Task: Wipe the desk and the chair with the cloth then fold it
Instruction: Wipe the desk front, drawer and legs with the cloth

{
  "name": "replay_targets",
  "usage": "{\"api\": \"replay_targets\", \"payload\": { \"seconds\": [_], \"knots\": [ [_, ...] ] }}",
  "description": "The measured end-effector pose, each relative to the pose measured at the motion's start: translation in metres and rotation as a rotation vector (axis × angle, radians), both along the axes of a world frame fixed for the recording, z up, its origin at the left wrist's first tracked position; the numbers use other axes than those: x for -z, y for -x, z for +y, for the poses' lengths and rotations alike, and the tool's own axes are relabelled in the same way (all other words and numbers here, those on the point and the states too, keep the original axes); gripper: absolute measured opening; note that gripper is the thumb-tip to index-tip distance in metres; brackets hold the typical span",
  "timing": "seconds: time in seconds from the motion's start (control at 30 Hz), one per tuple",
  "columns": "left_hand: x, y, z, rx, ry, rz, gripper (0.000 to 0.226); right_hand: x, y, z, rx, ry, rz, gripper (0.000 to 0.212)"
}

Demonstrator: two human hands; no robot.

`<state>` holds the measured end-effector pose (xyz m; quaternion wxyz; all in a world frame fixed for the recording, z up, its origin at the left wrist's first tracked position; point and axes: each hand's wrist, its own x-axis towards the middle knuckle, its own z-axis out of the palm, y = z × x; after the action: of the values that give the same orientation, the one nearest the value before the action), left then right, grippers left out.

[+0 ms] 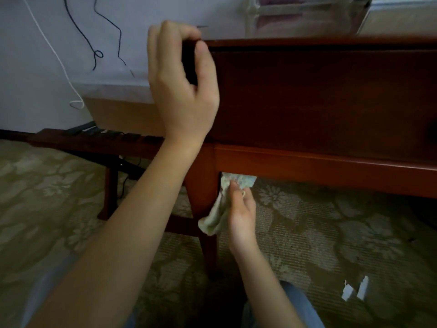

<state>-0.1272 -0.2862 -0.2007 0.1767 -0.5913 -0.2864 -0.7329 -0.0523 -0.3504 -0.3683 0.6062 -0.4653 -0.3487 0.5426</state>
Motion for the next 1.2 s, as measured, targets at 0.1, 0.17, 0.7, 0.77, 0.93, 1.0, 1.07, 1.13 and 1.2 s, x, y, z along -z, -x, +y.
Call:
{"api": "replay_targets", "payload": {
  "seconds": [0.1,0.17,0.7,0.77,0.93,1.0,1.07,1.13,1.2],
  "knots": [
    [0.001,-0.002,-0.005,-0.069,0.043,0.007,0.019,0.023,0.007,0.002,-0.002,0.083,-0.105,0.021],
    [0.001,-0.004,-0.007,-0.141,0.044,0.031,0.024,0.034,-0.001,-0.005,-0.078,0.213,-0.164,0.017],
    [-0.03,-0.14,-0.045,-0.18,-0.051,0.494,0.026,-0.086,-0.278,-0.037,1.528,-0.255,-0.952,0.047],
    [-0.03,-0.148,-0.044,-0.216,-0.045,0.468,0.028,-0.094,-0.314,-0.047,1.615,-0.072,-0.866,0.046],
    [-0.028,-0.151,-0.043,-0.225,-0.043,0.449,0.026,-0.115,-0.325,-0.048,1.595,-0.006,-0.62,0.04],
    [-0.028,-0.154,-0.045,-0.216,-0.02,0.439,0.024,-0.117,-0.279,-0.038,1.516,-0.181,-0.651,0.047],
    [-0.028,-0.159,-0.048,-0.197,0.002,0.432,0.022,-0.113,-0.228,-0.03,1.34,-0.433,-0.816,0.051],
    [-0.027,-0.161,-0.051,-0.172,0.026,0.435,0.02,-0.11,-0.204,-0.025,1.26,-0.622,-1.041,0.044],
    [-0.028,-0.161,-0.053,-0.139,0.047,0.444,0.019,-0.119,-0.219,-0.023,1.289,-0.731,-1.136,0.036]
  ]
}}
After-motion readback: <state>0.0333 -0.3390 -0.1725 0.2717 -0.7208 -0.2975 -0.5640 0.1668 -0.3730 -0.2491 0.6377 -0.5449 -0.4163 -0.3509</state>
